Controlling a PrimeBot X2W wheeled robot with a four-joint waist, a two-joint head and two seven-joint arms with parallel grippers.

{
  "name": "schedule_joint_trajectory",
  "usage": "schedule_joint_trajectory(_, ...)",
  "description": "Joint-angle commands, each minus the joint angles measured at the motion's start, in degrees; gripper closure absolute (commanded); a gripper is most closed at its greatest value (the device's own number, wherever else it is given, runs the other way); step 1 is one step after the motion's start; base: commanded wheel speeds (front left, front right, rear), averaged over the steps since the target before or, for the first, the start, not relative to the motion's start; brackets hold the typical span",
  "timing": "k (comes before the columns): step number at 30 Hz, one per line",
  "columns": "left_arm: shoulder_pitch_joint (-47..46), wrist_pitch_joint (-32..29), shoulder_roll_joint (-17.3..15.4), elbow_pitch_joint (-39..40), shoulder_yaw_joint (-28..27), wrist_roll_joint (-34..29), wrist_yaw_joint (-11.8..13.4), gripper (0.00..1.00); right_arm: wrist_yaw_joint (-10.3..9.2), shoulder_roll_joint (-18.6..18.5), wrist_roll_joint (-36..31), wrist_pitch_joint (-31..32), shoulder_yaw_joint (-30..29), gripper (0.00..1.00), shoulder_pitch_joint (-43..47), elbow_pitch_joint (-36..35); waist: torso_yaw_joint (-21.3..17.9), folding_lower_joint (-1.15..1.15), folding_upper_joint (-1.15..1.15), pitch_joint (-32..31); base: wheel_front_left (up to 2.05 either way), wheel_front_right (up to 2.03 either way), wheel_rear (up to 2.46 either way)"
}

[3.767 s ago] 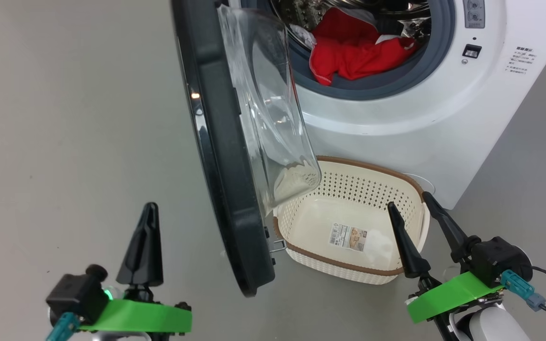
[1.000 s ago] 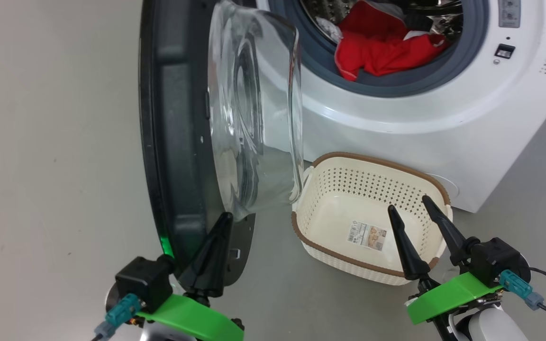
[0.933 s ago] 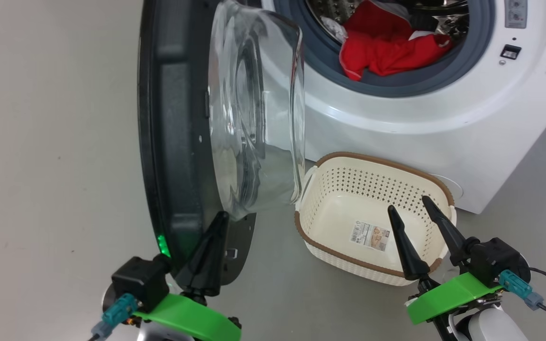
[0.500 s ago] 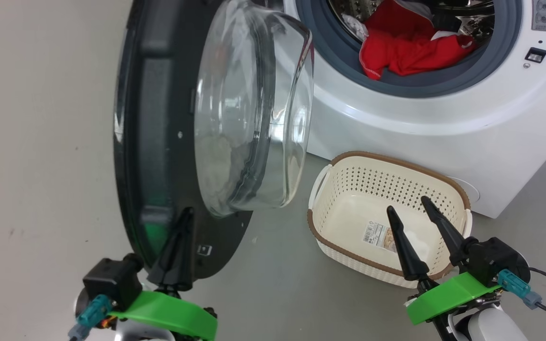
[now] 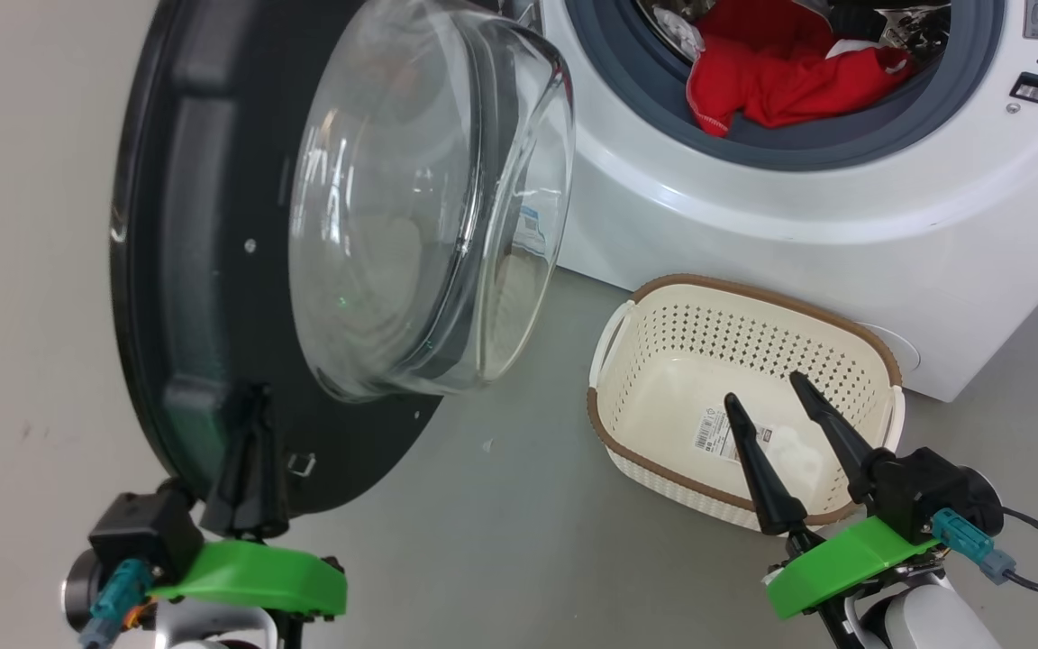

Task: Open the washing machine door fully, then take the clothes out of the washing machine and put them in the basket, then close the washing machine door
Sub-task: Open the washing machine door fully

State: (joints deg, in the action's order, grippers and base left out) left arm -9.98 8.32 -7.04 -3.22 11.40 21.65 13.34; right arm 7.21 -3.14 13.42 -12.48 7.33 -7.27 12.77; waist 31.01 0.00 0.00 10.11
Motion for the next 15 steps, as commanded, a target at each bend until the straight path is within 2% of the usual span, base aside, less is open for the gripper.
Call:
schedule_joint_trajectory(1,-2.46,1.01,-2.07,0.85,-3.43,-0.49,1.17,1.00,0.28,0.26,-0.97,0.09,1.46,0.00,-1.38,-1.83,-0.04,0.00,0.00,0.03,0.00,0.00,0.00)
schedule_joint_trajectory(7,-3.22,2.64,-2.63,-0.45,-5.98,0.06,2.59,1.00,0.28,0.26,-1.61,0.78,1.37,0.00,-1.01,-2.73,-0.10,0.00,0.00,0.38,0.00,0.00,0.00)
schedule_joint_trajectory(15,-5.02,4.52,-3.32,-3.61,-9.00,1.85,2.43,1.00,0.28,0.26,-1.97,1.92,2.01,0.00,-0.90,-3.59,-0.07,0.00,0.00,1.18,0.00,0.00,0.00)
